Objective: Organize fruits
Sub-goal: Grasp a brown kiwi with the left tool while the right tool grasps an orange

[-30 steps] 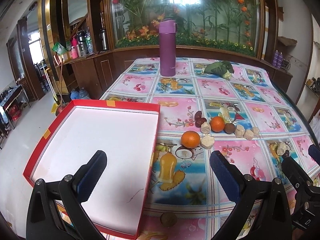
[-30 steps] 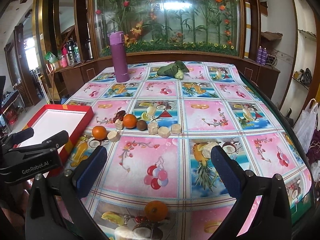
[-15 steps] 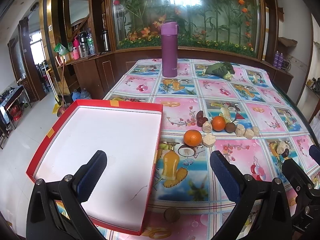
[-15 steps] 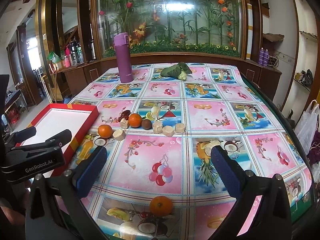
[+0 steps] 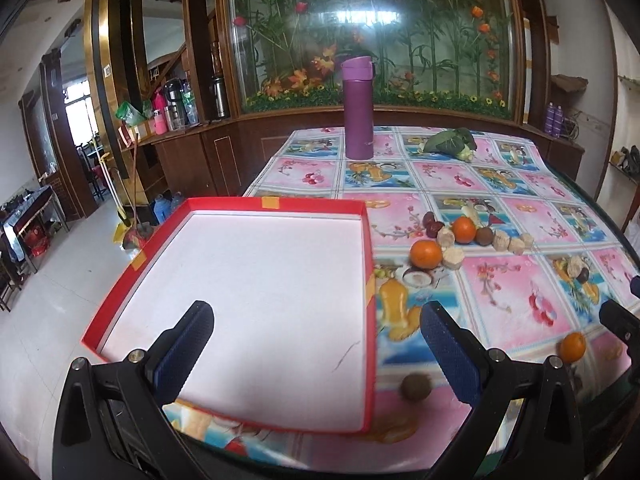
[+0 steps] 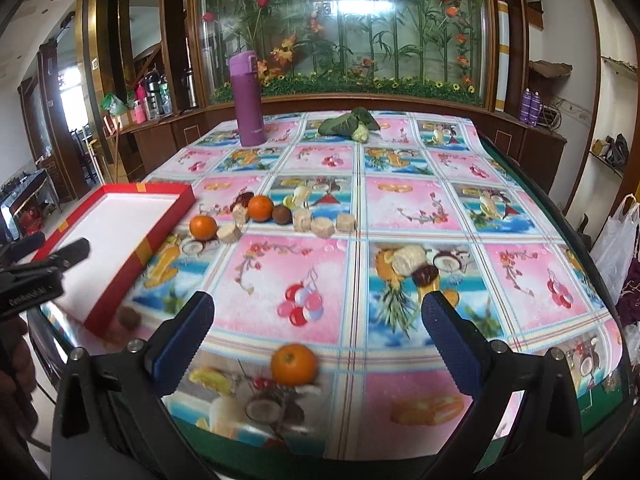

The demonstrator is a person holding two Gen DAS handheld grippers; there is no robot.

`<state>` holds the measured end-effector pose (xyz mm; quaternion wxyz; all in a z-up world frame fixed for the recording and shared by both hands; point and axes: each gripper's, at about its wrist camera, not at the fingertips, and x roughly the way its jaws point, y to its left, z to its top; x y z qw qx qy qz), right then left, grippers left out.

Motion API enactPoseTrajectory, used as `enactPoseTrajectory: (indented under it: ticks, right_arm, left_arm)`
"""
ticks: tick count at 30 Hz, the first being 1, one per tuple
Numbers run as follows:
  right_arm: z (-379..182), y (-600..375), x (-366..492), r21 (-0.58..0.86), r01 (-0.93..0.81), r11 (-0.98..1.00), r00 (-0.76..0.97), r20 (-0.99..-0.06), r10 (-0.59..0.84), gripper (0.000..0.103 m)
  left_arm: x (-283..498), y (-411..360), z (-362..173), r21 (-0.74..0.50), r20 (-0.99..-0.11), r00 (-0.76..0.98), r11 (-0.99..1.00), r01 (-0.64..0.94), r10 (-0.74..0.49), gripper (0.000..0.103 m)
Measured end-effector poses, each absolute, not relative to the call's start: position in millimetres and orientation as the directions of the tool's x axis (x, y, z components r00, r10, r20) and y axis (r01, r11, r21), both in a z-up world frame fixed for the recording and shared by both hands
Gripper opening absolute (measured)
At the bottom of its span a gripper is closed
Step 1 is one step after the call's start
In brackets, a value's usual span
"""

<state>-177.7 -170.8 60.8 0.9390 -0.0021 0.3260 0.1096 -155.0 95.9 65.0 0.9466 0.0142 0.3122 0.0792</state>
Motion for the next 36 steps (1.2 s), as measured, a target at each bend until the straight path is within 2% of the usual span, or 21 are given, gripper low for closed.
enactPoseTrajectory:
  ticks: [9, 11, 13, 19, 24, 26, 28, 32, 36]
  right_arm:
    - [38, -166, -174, 0.124, -0.291, 0.949, 0.688, -0.662, 0.298, 0.101]
    - [36, -163, -172, 0.141, -0.307, 0.941, 0.670, -0.670, 0.319, 0.094]
    - [30, -161, -170, 0.148, -0.317, 0.937, 0.644, -0.691, 0.328, 0.082]
    - [12, -162, -162, 0.187, -0.301, 0.935, 0.581, -0.742, 0.335, 0.062]
    - [8, -160, -162, 0.167, -0.302, 0.939, 0.579, -0.750, 0.320, 0.059]
    - [7, -159, -162, 0.158, -0.305, 0.939, 0.583, -0.749, 0.315, 0.059]
    - [7, -158, -162, 0.148, -0.308, 0.940, 0.585, -0.749, 0.310, 0.059]
    - [7, -157, -162, 0.138, -0.311, 0.940, 0.585, -0.752, 0.304, 0.059]
    - [7, -157, -162, 0.138, -0.312, 0.940, 0.586, -0.751, 0.304, 0.059]
  left_arm:
    - [-176, 97, 51, 0.046, -0.614, 0.788, 0.999, -0.012, 0.038, 0.102]
    - [-174, 95, 52, 0.055, -0.609, 0.793, 0.999, 0.000, 0.033, 0.102]
    - [-175, 92, 52, 0.070, -0.600, 0.799, 0.997, 0.016, 0.030, 0.102]
    - [-174, 80, 48, 0.094, -0.611, 0.791, 0.988, 0.119, -0.037, 0.102]
    - [-170, 66, 42, 0.109, -0.653, 0.749, 0.965, 0.237, -0.111, 0.089]
    - [-169, 63, 39, 0.095, -0.669, 0.729, 0.955, 0.280, -0.147, 0.076]
    - [-166, 62, 36, 0.067, -0.693, 0.697, 0.947, 0.313, -0.182, 0.070]
    - [-156, 67, 31, -0.026, -0.733, 0.633, 0.939, 0.342, -0.250, 0.046]
    - [-155, 64, 28, -0.037, -0.747, 0.611, 0.933, 0.358, -0.263, 0.046]
